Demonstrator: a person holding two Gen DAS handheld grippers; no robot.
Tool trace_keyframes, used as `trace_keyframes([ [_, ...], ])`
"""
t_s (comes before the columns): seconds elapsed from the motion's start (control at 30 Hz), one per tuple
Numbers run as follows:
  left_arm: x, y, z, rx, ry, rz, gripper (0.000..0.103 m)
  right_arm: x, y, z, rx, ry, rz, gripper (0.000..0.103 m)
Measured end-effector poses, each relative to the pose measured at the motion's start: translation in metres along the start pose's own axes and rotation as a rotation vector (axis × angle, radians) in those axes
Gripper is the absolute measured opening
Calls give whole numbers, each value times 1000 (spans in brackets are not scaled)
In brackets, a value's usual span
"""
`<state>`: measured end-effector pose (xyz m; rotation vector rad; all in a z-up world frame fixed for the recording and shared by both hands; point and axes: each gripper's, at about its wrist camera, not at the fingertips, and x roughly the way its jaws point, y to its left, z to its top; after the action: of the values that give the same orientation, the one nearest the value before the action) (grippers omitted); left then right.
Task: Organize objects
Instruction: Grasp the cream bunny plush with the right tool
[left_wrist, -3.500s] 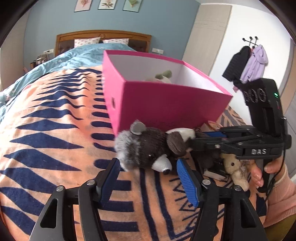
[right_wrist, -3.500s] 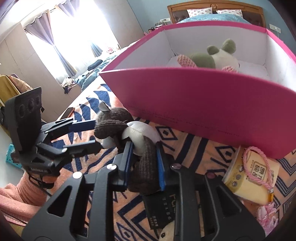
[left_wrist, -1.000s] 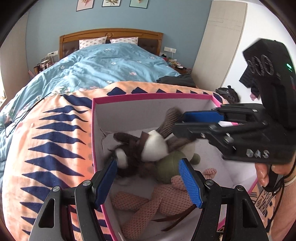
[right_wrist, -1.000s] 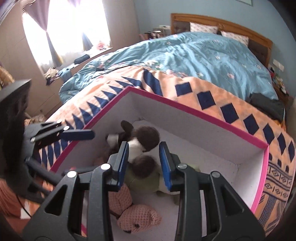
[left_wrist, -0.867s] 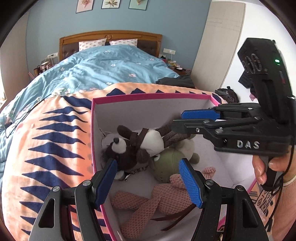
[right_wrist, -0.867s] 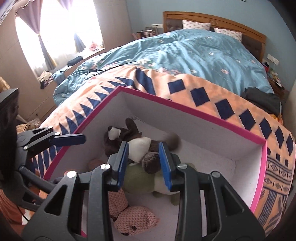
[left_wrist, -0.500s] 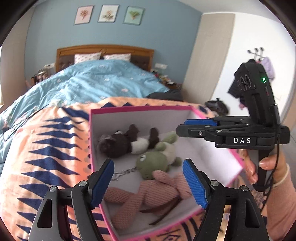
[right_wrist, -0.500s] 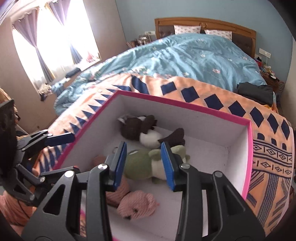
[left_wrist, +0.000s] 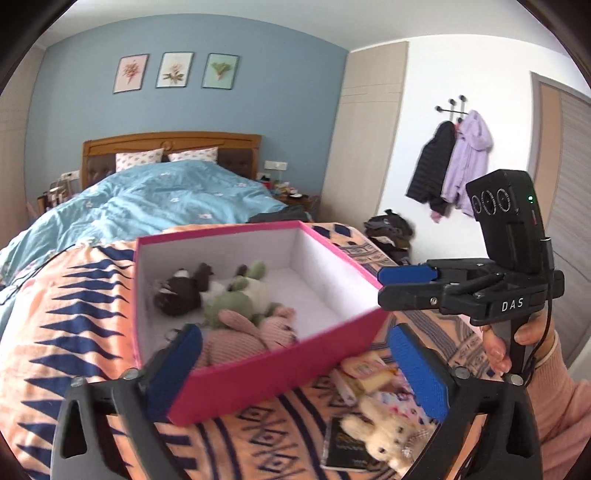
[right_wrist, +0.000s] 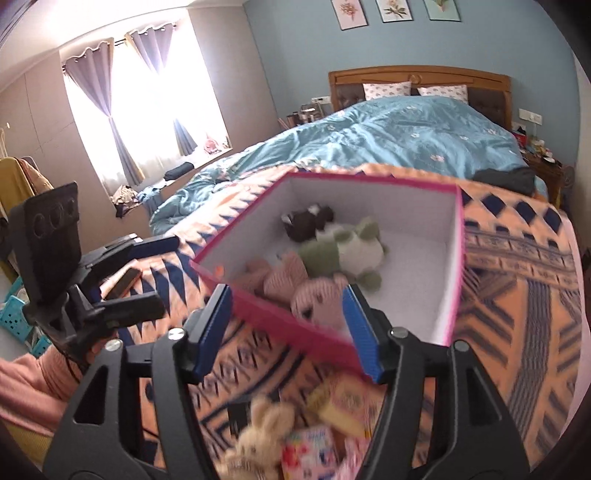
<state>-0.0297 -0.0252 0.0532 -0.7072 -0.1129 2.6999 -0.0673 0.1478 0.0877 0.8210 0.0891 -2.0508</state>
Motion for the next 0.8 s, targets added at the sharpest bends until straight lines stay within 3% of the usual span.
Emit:
trace_keyframes([
  [0.17,13,-23,-28,4,77,-52,103,-10,-12,-45,53,57,-59,64],
  [0.37,22,-49,-59,47,154,-85,103,-6,-10,-88,76,133,-47,64],
  [0.47,28,-61,-76,55,209,-110,103,4,5,-98,33,165,-21,64],
  [0.73,28,-67,-107,38,274,-75,102,34,20,-111,-12,257,18,63],
  [0.8,29,-64,-111,23,286,-69,102,39,21,-114,-24,278,11,59],
])
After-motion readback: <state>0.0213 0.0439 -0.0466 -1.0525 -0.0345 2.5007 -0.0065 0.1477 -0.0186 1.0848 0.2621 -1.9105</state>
